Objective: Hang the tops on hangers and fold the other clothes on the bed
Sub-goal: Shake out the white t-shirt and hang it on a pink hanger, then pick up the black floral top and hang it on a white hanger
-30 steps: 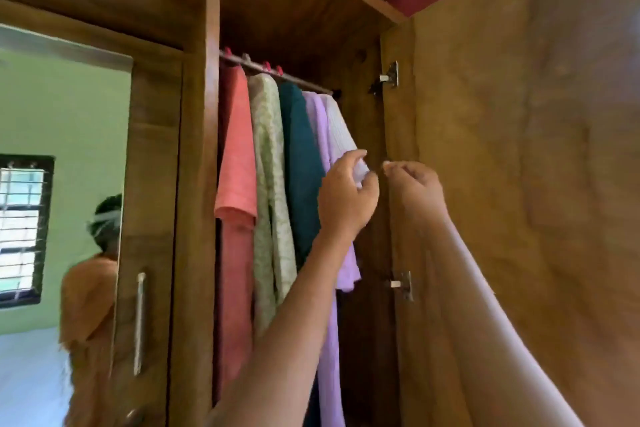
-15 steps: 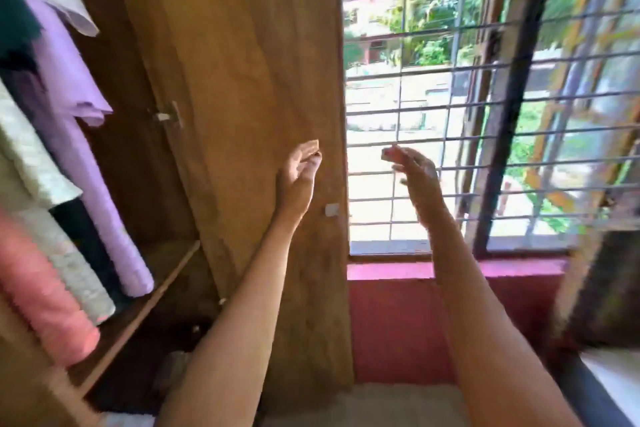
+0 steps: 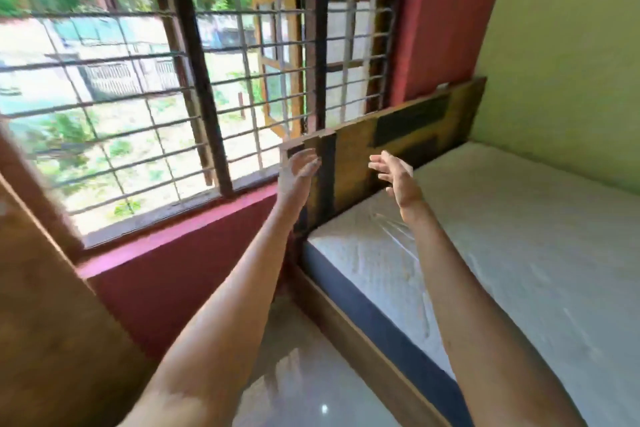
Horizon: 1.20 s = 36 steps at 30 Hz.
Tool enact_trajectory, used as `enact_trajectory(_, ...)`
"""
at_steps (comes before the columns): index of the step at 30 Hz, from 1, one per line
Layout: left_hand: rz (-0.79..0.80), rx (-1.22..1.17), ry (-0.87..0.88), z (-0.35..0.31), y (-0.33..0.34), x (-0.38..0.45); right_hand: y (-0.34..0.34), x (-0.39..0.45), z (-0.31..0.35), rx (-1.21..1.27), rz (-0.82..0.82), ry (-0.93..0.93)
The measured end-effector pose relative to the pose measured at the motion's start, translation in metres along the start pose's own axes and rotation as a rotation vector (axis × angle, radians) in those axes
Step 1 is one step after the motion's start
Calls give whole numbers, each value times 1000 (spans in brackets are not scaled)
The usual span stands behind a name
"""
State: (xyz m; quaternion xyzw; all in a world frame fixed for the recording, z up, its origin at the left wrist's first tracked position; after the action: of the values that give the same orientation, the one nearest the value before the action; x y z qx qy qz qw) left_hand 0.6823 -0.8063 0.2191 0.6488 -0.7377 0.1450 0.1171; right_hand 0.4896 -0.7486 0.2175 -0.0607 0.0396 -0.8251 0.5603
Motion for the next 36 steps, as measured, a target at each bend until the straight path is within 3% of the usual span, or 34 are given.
enact_trajectory(7,289,-35,-23,-2,193,-12,-183,-17,-39,-26,-309,113)
enact_trajectory(20,781,-221,-89,-1,428,-79,-387,-115,-110,-15,-885,239)
enact_trajectory(27,1090,-214,-78,-5,534,-177,-469,-208,-151,31,-1104,323)
enact_trajectory(36,1218,-156,-100,2,671,-285,-595,-294,-216,96,-1237,407)
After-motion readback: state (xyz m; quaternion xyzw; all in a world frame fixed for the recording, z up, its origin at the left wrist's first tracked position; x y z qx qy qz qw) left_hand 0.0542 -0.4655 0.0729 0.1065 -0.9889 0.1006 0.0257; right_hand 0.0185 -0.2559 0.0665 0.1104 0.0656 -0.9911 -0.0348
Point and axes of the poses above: each hand's wrist, its own x-axis towards the middle knuckle, its own y-axis out of the palm, z = x × y, the point moved 9 cm from there along x, towards the middle knuckle, and after that the axes turned 7 degrees about y, right-handed, at the moved point
